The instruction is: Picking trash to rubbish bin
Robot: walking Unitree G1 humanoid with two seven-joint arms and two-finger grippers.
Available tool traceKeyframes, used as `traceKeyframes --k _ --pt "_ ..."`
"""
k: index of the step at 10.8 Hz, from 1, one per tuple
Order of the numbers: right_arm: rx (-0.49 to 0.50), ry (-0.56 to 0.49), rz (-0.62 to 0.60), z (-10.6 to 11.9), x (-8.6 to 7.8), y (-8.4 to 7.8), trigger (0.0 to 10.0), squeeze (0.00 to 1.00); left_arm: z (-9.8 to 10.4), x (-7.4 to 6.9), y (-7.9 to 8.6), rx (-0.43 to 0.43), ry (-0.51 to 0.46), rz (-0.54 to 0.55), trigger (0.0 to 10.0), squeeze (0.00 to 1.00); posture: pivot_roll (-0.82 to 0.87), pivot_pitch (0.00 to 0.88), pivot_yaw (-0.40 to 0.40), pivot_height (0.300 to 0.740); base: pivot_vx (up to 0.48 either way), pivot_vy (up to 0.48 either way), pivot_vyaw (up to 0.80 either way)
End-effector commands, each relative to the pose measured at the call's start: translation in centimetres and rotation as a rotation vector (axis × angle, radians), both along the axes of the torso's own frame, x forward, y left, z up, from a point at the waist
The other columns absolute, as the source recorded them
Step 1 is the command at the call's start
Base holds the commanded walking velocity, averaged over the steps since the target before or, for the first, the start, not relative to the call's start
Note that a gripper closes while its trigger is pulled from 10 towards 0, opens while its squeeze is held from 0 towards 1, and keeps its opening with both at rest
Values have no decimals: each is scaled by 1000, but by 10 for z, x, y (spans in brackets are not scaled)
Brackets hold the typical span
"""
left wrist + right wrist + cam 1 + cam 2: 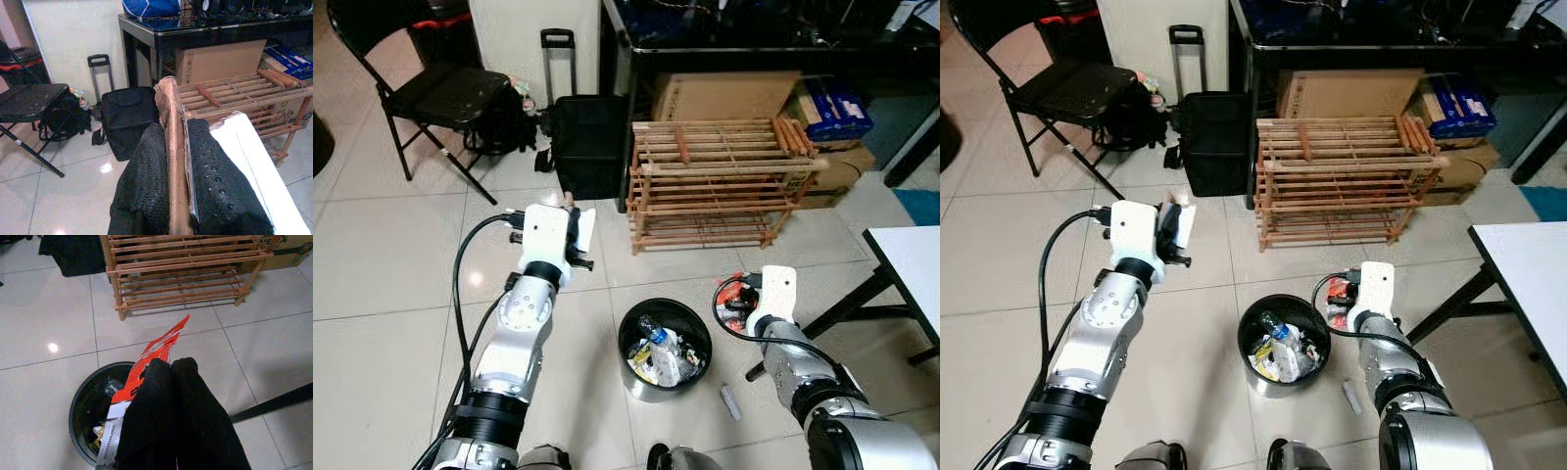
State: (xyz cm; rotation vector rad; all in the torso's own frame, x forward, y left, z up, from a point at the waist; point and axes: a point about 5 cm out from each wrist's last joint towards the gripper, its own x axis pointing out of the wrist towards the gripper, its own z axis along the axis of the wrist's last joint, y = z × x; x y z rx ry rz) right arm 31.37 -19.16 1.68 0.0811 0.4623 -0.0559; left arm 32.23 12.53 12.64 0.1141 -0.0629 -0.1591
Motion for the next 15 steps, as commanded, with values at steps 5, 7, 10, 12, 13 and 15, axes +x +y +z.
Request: traceKeyframes --k 5,7,10,12,13,15 --pt "24 9 -16 -5 -4 1 10000 1000 2 0 -1 14 0 -6 10000 0 42 127 -65 740 0 0 0" --pt "27 9 -15 -5 -5 1 10000 1000 2 0 -2 13 -1 -7 10000 0 39 129 -66 740 0 0 0" --pt "31 -8 5 -3 -3 5 10000 0 1 0 -1 13 3 -4 10000 0 38 130 -67 740 0 0 0" --pt "84 -122 17 17 13 14 10000 0 -2 0 -1 16 10 0 10000 0 35 130 -65 740 0 0 0" --pt "111 -196 48 28 20 22 10000 0 -3 0 -1 16 13 1 10000 0 32 129 -64 740 0 0 0" --pt "152 -327 105 49 30 36 10000 0 -3 0 -1 15 11 2 10000 0 27 126 -62 740 0 0 0"
